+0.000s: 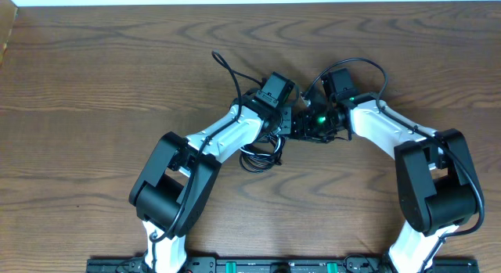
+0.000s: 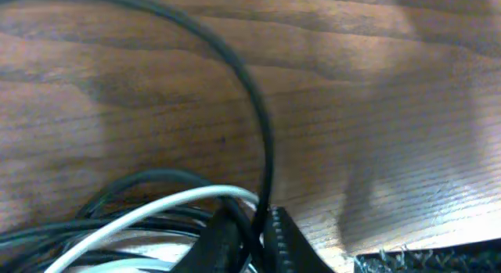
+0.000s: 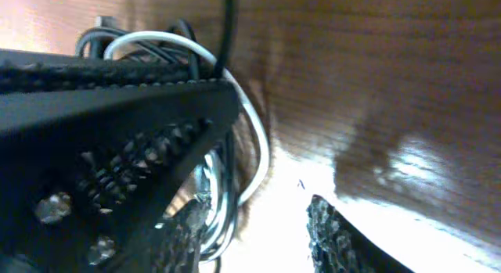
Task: Untangle cables
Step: 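Lift the held cables with both grippers and pull strands apart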
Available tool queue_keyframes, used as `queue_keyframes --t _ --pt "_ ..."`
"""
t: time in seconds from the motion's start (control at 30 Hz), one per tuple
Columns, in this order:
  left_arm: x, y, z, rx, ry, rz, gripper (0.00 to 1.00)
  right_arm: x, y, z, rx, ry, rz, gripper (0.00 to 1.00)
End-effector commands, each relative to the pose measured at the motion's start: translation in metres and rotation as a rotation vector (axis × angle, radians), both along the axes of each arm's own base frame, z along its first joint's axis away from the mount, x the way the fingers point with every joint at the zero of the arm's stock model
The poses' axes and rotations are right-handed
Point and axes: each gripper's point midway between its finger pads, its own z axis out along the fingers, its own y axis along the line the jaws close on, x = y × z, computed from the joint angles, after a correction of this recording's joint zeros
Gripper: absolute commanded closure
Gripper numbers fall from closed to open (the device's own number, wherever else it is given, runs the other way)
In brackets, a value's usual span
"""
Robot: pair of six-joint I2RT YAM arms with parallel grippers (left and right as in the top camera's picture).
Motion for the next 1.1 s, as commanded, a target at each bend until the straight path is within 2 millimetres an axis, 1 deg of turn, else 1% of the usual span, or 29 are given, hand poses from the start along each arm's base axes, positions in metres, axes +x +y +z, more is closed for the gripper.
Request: queue_keyframes --t 0.0,0.07,0.23,0.33,0.43,0.5,0.57,0.67,0.7,0.83,0.93,1.07 --pt "-0.002 0.003 -0.008 0.019 0.013 0.004 0.89 -0.002 0.004 0.002 -0.052 -0.028 -0.006 0.62" --pt "-0.002 0.003 -0.008 0.019 0.012 0.004 0.92 -0.005 0.009 0.000 -0.075 -0.033 -0.001 0.63" --pt "-0.001 0.003 -0.007 0.017 0.011 0.005 0.93 -0.008 0.017 -0.006 -0.146 -0.053 -0.008 0.63" --pt "0.001 0.004 0.000 0.009 -0.002 0.011 0.93 -0.009 0.019 -0.007 -0.157 -0.058 -0.008 0.64" --pt "0.004 0.003 0.015 -0.011 -0.031 0.013 0.93 -0.008 0.020 -0.006 -0.154 -0.063 -0.007 0.64" --pt "0.007 0.002 0.031 -0.032 -0.062 0.014 0.92 -0.008 0.022 -0.005 -0.142 -0.064 -0.003 0.65" --pt "0.009 0.001 0.049 -0.055 -0.096 0.014 0.93 -0.009 0.032 0.001 -0.082 -0.078 0.039 0.64" --pt "0.011 0.000 0.072 -0.085 -0.139 0.014 0.93 -0.013 0.051 0.016 0.043 -0.120 0.137 0.59" --pt "0.011 -0.001 0.078 -0.092 -0.149 0.014 0.93 -0.013 0.052 0.017 0.052 -0.121 0.140 0.58" --pt "0.010 0.000 0.093 -0.110 -0.177 0.014 0.93 -0.010 0.049 0.014 0.027 -0.132 0.133 0.58" --pt "0.009 -0.003 0.094 -0.124 -0.170 0.005 0.93 -0.008 0.047 0.012 0.004 -0.145 0.129 0.58" --pt "0.006 -0.007 0.099 -0.156 -0.160 -0.012 0.92 0.000 0.033 0.003 -0.090 -0.171 0.092 0.58"
